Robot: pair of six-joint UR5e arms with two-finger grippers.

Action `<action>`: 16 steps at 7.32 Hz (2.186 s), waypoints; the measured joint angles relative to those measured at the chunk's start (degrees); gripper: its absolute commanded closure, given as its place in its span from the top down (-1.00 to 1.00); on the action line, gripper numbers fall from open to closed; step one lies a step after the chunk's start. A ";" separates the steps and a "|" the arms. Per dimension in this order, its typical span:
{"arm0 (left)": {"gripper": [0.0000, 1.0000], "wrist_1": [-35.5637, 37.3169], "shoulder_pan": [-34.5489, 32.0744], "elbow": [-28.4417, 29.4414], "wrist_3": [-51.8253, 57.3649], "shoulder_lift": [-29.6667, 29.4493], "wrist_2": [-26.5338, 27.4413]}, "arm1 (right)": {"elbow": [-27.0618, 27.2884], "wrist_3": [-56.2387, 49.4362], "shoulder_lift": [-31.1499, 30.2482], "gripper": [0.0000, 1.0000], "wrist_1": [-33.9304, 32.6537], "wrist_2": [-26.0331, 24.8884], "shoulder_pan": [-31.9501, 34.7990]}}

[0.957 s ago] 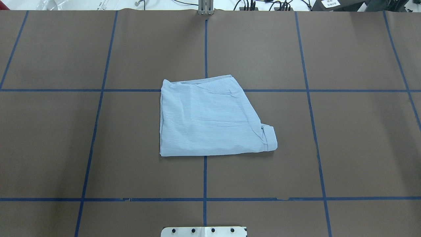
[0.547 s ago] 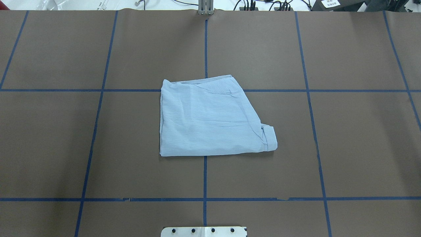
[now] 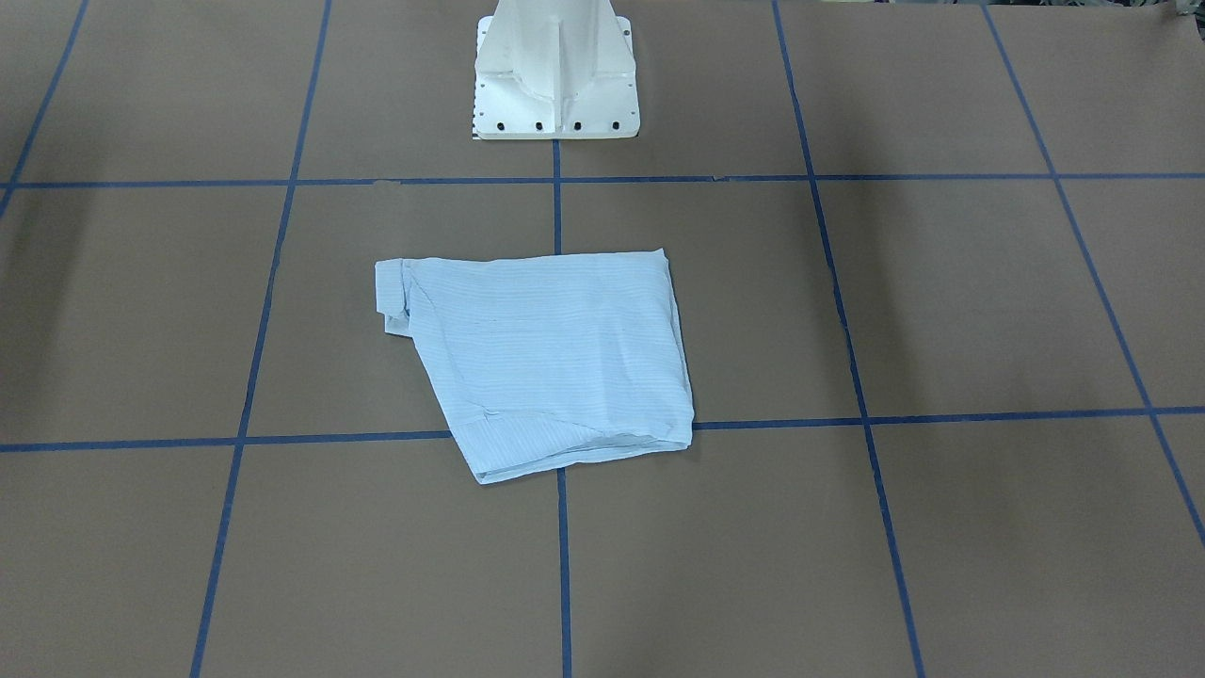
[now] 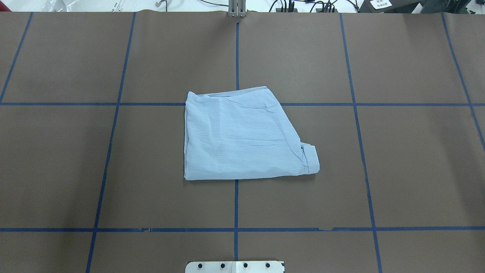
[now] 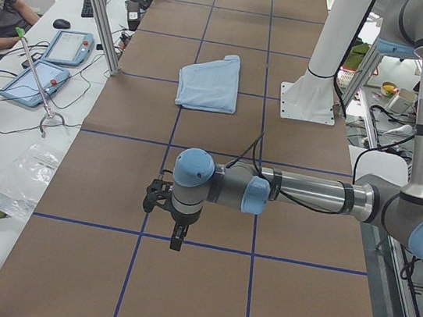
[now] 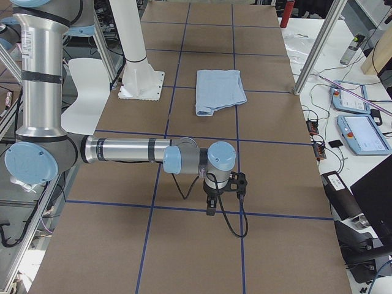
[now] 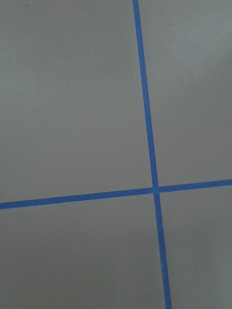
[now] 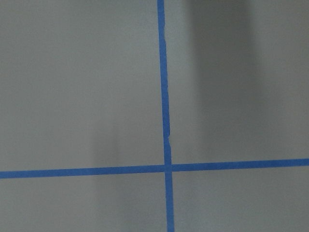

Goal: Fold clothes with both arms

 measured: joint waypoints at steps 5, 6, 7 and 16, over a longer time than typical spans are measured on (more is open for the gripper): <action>1.00 0.13 0.00 -0.06 -0.02 0.13 -0.02 | 0.07 0.10 0.01 1.00 0.00 0.16 0.00; 1.00 0.16 0.00 0.00 -0.08 0.18 -0.08 | 0.09 0.14 0.01 1.00 0.00 0.20 0.00; 1.00 0.22 0.00 0.10 -0.16 0.27 -0.61 | 0.09 0.16 0.01 1.00 0.00 0.22 0.00; 1.00 -0.09 0.00 0.26 -5.36 0.50 -2.84 | 0.35 0.18 0.01 1.00 0.00 0.28 0.00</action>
